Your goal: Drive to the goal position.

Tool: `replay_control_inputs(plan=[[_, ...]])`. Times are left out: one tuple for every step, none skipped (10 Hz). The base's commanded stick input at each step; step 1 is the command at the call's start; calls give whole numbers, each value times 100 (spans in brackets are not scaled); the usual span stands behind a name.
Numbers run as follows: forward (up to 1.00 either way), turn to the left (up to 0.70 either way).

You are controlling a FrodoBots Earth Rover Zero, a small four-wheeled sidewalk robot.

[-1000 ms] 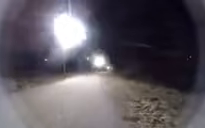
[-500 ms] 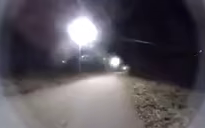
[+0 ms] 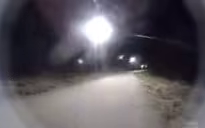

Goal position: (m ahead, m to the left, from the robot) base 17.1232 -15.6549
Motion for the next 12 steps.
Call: replay_control_inputs(plan=[[100,0],[100,0],[100,-1],[100,-9],[100,-32],[100,-40],[100,-40],[100,-40],[100,-40],[100,-40],[100,-40],[100,-40]])
